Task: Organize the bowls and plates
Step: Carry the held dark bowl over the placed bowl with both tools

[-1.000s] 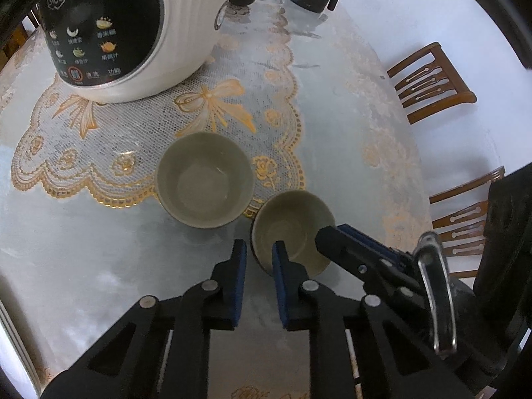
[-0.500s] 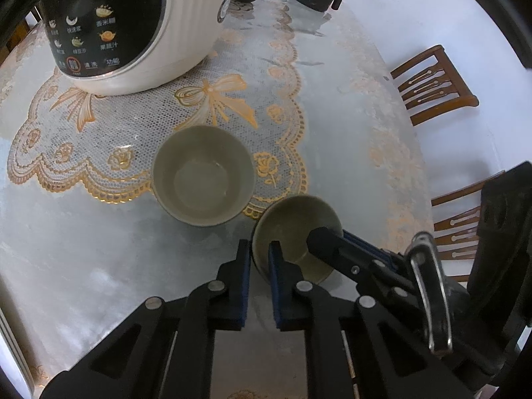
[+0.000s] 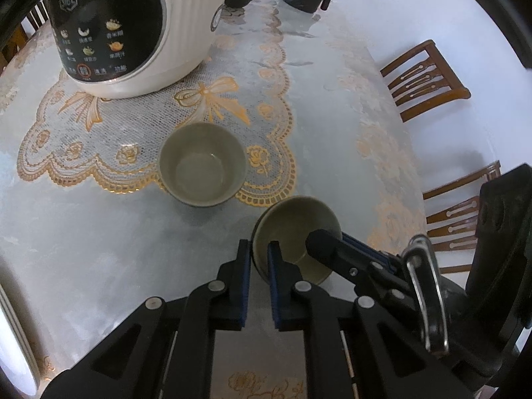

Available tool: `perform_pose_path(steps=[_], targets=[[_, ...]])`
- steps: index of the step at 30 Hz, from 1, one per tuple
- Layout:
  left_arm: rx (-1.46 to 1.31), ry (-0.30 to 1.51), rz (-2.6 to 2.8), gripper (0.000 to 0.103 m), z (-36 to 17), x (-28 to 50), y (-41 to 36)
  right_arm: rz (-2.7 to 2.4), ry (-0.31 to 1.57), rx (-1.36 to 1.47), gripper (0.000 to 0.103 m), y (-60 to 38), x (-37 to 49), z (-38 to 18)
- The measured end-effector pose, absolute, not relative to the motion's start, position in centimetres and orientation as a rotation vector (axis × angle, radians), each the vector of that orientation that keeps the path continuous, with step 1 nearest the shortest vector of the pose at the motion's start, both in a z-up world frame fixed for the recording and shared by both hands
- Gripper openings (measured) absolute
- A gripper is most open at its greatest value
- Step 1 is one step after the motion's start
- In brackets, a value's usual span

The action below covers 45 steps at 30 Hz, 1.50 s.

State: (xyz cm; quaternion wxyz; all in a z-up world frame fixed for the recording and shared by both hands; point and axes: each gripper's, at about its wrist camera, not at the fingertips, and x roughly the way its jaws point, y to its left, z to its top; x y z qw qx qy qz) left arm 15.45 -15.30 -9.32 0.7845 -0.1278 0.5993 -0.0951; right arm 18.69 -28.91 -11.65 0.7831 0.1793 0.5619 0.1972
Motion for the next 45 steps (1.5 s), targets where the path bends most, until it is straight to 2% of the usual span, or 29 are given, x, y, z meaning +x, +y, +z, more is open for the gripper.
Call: perform_pose_path(steps=[45], targets=[[-0.238, 1.233, -0.226, 0.009, -4.7, 6.5, -8.1, 0.420, 1.187, 0.404, 0.017, -21.7, 9.4, -7.3]])
